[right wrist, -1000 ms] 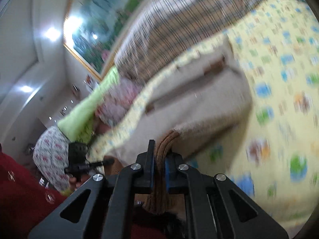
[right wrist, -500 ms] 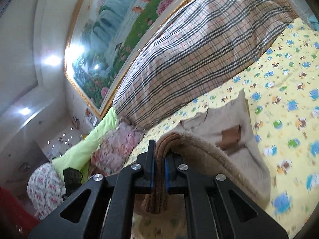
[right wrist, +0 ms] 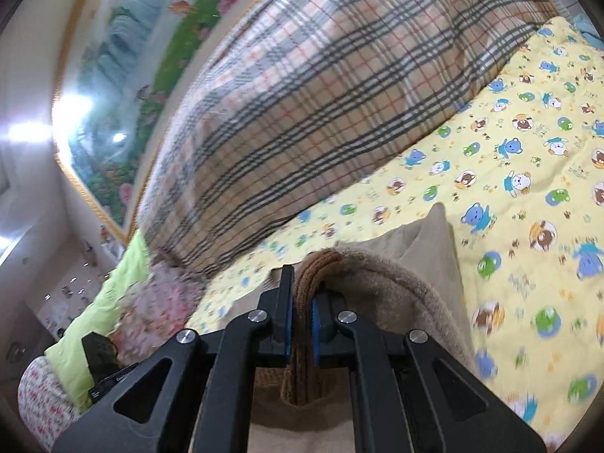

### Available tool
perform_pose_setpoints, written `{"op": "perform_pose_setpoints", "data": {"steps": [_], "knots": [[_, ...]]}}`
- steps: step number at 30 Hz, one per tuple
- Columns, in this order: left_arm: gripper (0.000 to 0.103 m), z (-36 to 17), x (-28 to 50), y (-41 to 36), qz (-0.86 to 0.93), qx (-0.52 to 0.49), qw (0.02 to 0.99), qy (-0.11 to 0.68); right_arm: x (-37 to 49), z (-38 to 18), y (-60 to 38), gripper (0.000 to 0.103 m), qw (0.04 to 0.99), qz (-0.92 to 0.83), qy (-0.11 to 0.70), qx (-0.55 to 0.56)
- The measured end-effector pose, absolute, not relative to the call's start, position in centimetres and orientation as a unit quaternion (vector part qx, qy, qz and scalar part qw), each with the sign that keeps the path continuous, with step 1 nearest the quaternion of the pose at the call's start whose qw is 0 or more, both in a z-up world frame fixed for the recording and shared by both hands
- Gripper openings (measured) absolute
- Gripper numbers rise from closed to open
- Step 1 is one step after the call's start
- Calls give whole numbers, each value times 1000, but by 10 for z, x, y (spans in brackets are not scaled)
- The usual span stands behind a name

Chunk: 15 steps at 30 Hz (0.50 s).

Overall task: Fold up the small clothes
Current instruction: 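Grasp the hem with both grippers and lift it toward the collar, then lay the brown hem over the collar and open both grippers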

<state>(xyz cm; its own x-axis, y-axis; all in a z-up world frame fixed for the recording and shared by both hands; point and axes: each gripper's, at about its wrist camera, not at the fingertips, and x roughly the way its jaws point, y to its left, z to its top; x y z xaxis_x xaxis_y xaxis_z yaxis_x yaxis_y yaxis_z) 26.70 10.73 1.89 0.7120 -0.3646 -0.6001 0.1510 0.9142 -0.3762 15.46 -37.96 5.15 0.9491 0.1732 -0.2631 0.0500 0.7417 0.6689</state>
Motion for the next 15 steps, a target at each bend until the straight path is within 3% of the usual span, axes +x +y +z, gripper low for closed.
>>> {"op": "perform_pose_setpoints", "data": {"steps": [15], "knots": [[13,-43,368,102,-110,-148,896,404,233,-25,-425,9,889,-59,221,397]]}}
